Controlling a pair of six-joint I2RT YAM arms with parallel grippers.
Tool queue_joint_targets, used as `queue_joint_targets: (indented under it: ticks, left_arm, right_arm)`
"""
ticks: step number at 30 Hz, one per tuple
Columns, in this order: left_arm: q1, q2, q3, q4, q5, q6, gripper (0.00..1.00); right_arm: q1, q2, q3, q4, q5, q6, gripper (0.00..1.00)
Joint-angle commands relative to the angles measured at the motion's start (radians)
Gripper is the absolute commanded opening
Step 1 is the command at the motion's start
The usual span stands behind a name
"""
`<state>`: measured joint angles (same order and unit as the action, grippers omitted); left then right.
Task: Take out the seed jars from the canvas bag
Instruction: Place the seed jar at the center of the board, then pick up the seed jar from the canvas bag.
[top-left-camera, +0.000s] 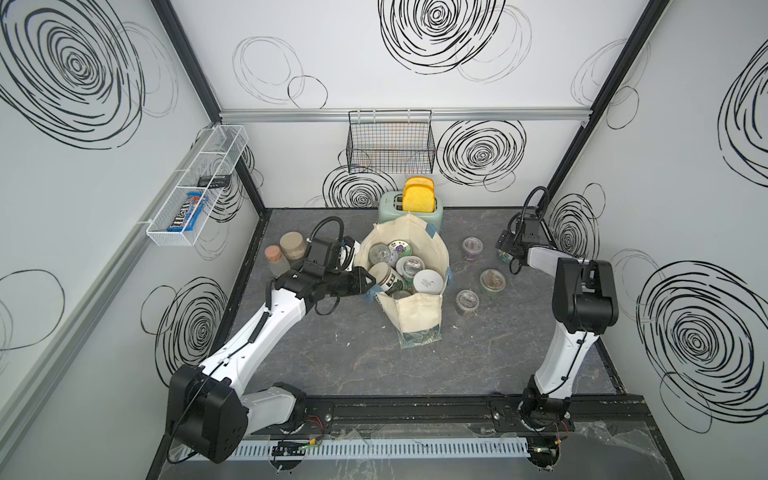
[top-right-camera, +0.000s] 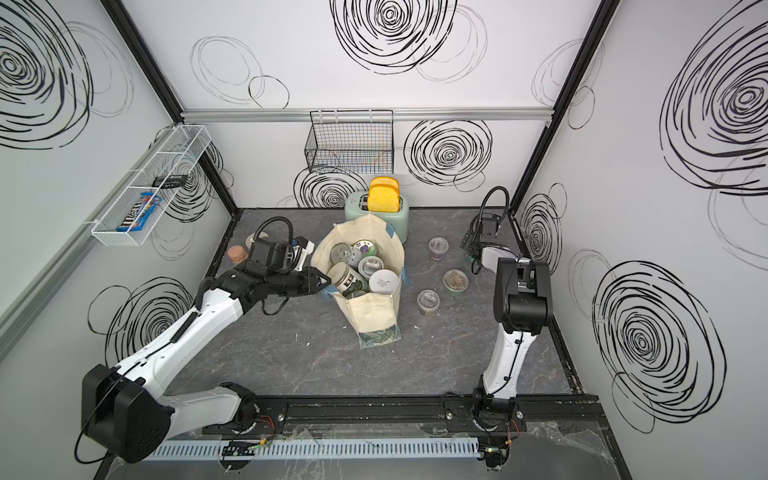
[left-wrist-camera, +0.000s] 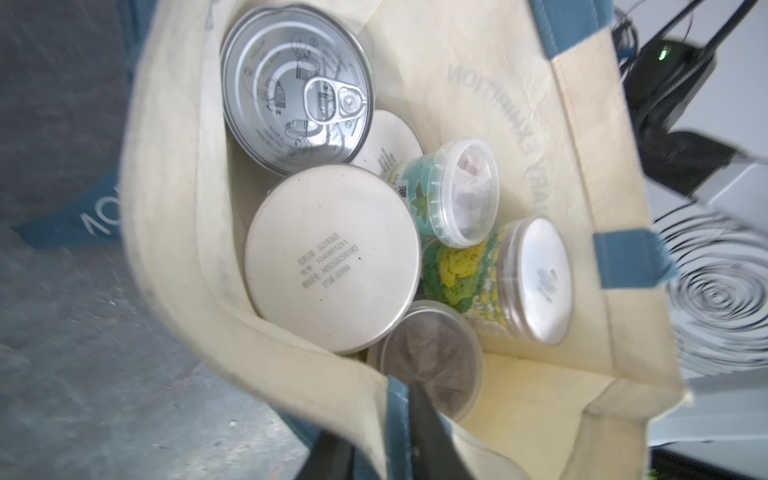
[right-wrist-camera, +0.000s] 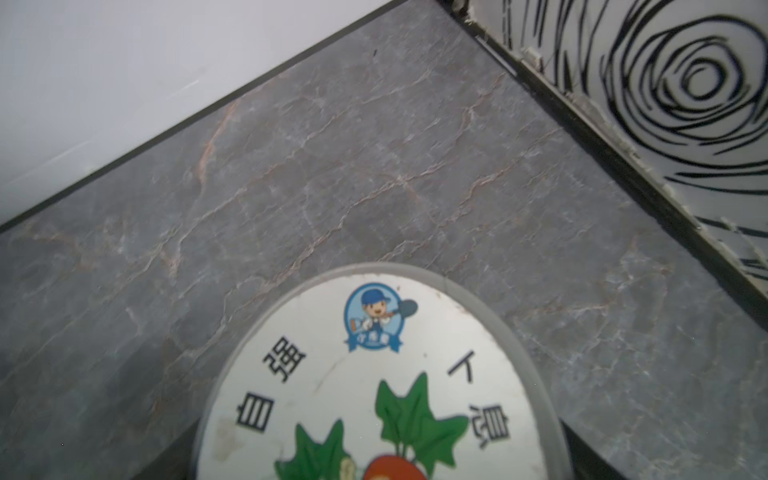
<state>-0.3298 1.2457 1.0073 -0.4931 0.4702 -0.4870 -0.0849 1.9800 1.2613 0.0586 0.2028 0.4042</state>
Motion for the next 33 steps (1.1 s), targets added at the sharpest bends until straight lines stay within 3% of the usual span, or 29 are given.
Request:
queue_joint_targets:
  ticks: [1, 7, 10, 16, 21, 25, 30, 33]
  left_arm:
    - [0.02, -0.004, 0.04, 0.008, 0.01, 0.013, 0.47]
    - [0.1, -0.015, 0.066, -0.023, 0.024, 0.037, 0.7]
    - [0.155, -0.017, 0.059, -0.018, 0.054, 0.041, 0.78]
    - [0.182, 0.015, 0.04, 0.099, 0.157, -0.034, 0.8]
    - [0.159, 0.075, 0.037, 0.159, 0.166, -0.061, 0.78]
    - [0.133, 0.087, 0.021, 0.16, 0.162, -0.051, 0.73]
    - [0.116, 0.092, -0.006, 0.159, 0.158, -0.039, 0.58]
    - [0.103, 0.088, -0.014, 0.148, 0.152, -0.025, 0.56]
  right_arm:
    - [-0.007, -0.011, -0.013, 0.019, 0.008, -0.001, 0.82]
    - [-0.022, -0.096, -0.007, -0.072, -0.007, -0.015, 0.98]
    - [-0.021, -0.17, 0.041, -0.176, -0.04, -0.047, 0.97]
    - [0.005, -0.331, 0.104, -0.353, -0.194, -0.102, 0.97]
    - [0.161, -0.511, 0.094, -0.35, -0.346, -0.114, 0.98]
    - [0.376, -0.604, 0.105, -0.28, -0.441, -0.099, 0.96]
    - [0.617, -0.527, 0.206, -0.345, -0.46, -0.123, 0.91]
    - [0.7, -0.445, 0.297, -0.461, -0.404, -0.131, 0.9]
